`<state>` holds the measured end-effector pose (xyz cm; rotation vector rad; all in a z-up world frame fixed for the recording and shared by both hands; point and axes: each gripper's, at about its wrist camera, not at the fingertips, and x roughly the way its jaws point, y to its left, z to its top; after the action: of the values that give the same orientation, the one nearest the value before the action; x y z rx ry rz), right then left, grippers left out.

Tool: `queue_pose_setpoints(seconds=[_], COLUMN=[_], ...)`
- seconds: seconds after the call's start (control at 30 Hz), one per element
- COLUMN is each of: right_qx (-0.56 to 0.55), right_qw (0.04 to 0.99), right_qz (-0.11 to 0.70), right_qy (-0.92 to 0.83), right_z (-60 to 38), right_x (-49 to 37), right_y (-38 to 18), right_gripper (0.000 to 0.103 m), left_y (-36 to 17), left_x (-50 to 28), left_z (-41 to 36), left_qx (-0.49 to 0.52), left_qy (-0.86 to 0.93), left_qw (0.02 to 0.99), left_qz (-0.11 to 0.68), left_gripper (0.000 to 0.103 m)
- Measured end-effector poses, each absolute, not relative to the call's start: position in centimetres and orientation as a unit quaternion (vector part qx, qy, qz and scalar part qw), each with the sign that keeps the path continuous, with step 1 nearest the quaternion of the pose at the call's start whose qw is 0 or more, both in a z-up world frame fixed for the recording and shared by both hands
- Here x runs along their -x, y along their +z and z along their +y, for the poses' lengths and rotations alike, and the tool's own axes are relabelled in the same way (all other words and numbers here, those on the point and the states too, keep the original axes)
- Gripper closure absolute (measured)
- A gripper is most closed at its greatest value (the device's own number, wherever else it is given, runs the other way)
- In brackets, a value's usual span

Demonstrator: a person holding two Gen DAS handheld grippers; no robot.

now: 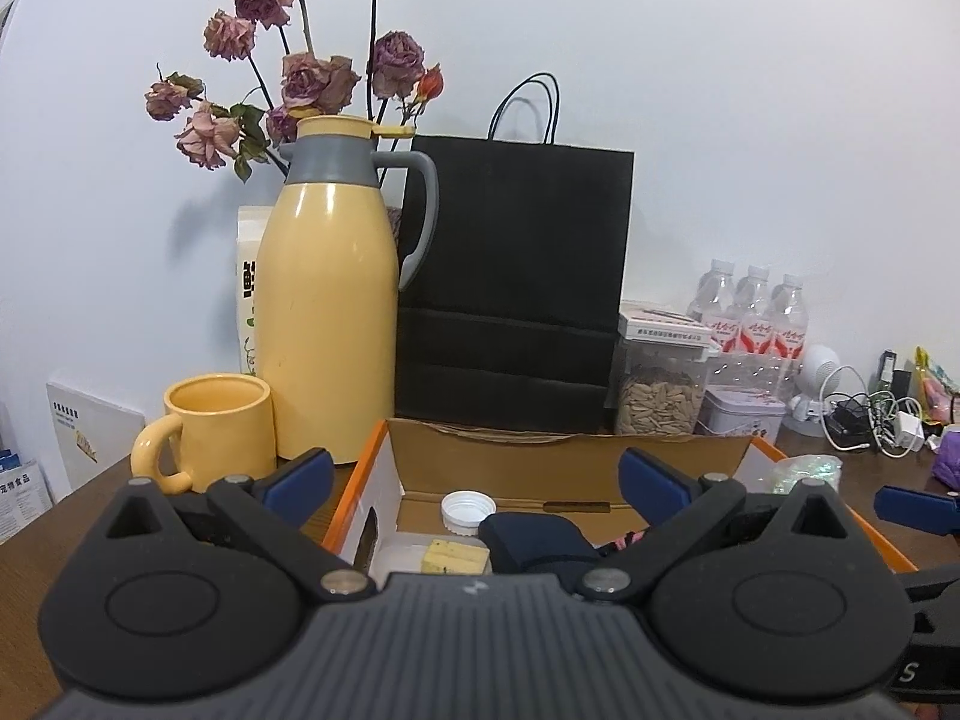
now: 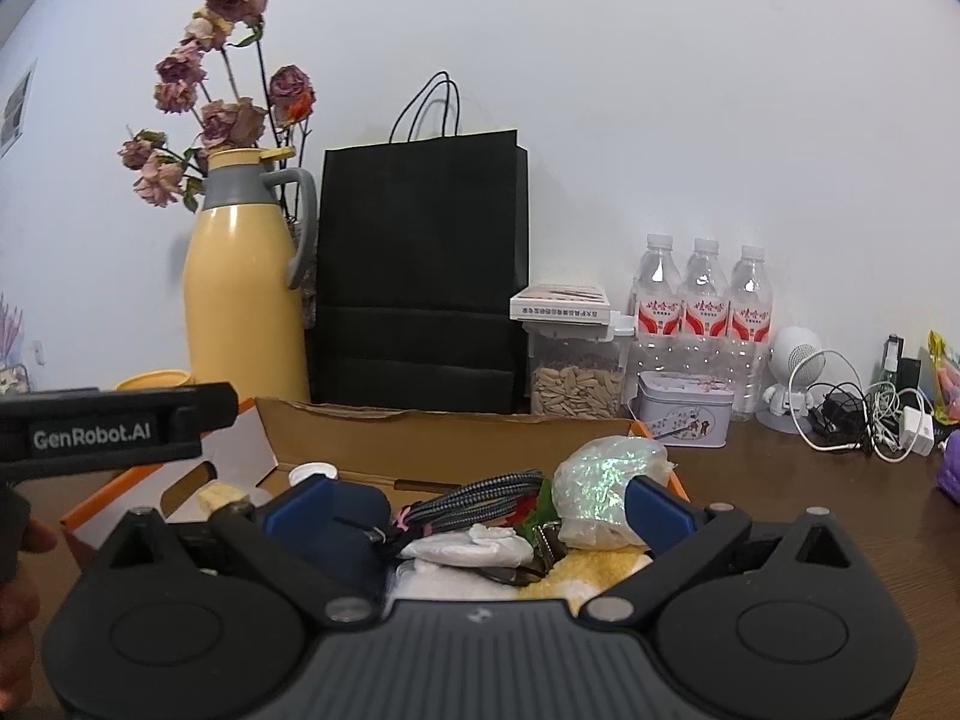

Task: Organize objects
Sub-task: 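Lower the sponge and glittery bag into the box while both grippers release them, then withdraw both grippers from the box toward the black cable and white cap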

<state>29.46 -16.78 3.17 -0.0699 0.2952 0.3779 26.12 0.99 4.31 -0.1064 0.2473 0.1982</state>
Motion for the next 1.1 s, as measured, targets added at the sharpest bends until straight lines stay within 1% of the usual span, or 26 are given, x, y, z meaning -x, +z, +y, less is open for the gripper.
queue_pose_setpoints(seconds=[0.3,0.53,0.83,1.1], right_qx=[0.059,0.067,0.078,0.063], right_qw=[0.968,0.959,0.949,0.942], right_qz=[0.137,0.156,0.182,0.208], right_qy=[0.203,0.227,0.245,0.256], right_z=[-17.3,-17.6,-17.6,-17.9], right_x=[-26.4,-24.6,-22.7,-21.8], right_y=[3.3,2.6,1.1,0.2], right_gripper=[0.000,0.000,0.000,0.000], left_y=[4.2,2.3,0.8,-0.8], left_x=[-23.3,-21.4,-19.1,-16.6], left_z=[1.3,1.7,2.0,3.4], left_qx=[0.038,0.031,0.024,0.029], left_qy=[0.084,0.076,0.071,0.080], left_qw=[0.987,0.982,0.977,0.970], left_qz=[0.134,0.172,0.199,0.227], left_gripper=[0.000,0.000,0.000,0.000])
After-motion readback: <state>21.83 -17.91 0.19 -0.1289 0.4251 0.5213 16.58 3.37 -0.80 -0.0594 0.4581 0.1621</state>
